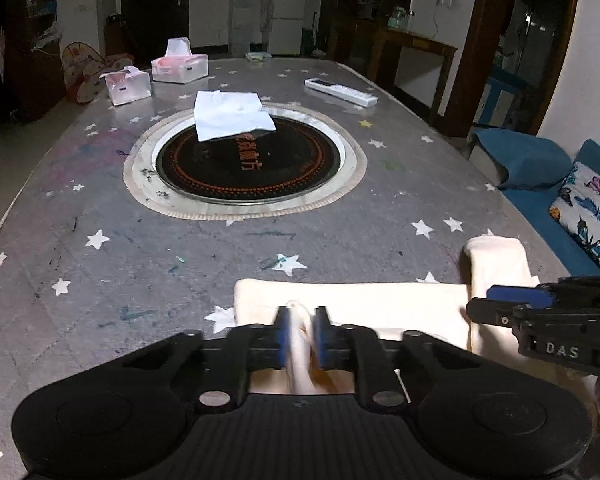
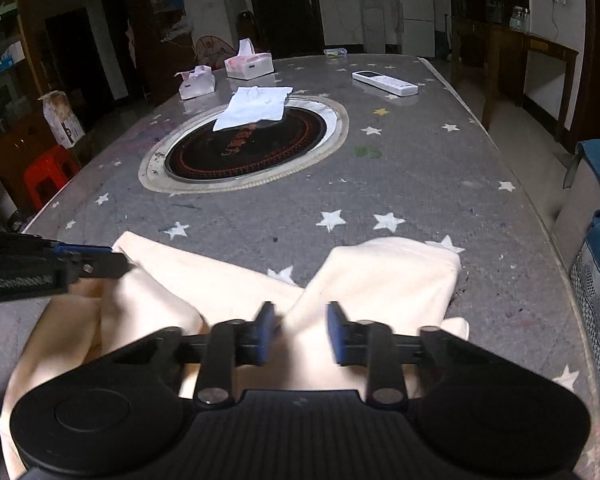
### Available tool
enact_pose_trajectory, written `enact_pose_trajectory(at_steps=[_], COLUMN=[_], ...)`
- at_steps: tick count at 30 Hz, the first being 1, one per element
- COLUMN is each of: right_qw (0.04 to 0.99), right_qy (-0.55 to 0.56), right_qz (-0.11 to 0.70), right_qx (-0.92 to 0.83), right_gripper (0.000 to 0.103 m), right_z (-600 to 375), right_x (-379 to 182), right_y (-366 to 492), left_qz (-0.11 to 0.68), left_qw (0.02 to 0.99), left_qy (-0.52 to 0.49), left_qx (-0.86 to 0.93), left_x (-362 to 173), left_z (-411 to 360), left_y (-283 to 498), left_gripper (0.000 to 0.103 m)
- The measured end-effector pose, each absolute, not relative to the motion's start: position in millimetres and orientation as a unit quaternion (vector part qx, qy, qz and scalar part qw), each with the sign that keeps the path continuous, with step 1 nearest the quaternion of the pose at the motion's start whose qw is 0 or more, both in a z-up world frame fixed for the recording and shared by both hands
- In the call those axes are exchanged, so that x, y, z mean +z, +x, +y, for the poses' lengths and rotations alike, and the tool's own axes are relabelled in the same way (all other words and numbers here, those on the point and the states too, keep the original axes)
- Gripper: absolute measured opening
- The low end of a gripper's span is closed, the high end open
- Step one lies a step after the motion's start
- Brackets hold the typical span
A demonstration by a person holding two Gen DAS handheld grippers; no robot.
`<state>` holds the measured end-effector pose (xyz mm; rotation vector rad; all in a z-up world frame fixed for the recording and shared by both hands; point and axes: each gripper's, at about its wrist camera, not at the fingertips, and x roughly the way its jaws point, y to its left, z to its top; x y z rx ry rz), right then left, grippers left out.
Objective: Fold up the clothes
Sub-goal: 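Grasp the sweatshirt edge with the left gripper while the right gripper grasps too, then lift and shake out the sweatshirt with both grippers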
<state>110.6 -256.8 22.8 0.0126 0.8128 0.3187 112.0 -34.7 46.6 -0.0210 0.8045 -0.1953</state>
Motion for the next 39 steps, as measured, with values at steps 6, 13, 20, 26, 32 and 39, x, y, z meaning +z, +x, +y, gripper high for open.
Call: enact_pose_trajectory(at_steps=[6, 13, 20, 26, 32, 39], right_qw=[0.912, 0.924, 0.94, 0.955, 0.968, 0.969], right_qy=[-0.004, 0.004, 0.019, 0.026, 0.025, 0.034], right_qz=[0.379, 0.351, 0.309, 0.271, 0.244, 0.246], right_qx=[0.153, 0.15, 0.14, 0.113, 0.058, 0.003], right_gripper=[0.003, 0.002, 0.001, 0.001, 0.001, 0.001], right_z=[-259, -267, -295, -330, -369, -400], right_x=[28, 44, 68, 88, 102, 97], right_y=[100, 85, 52, 7, -39, -79], left_qz=[0.364, 0.342, 0.312, 0.285, 0.275, 0.298], left_qw=[0.927, 0.937, 0.947, 0.956, 0.958, 0.95], left_qy=[-0.018, -0.026, -0.057, -0.073, -0.082, -0.093], left_qx=[-0.087, -0.071, -0.045, -0.01, 0.018, -0.006], left_x=[59, 71, 87, 100, 106, 95], left_z=[-23, -7, 27, 56, 84, 77], left_y=[96, 74, 37, -4, -37, -36], left_gripper=[0.006, 0.006, 0.005, 0.003, 0.003, 0.032])
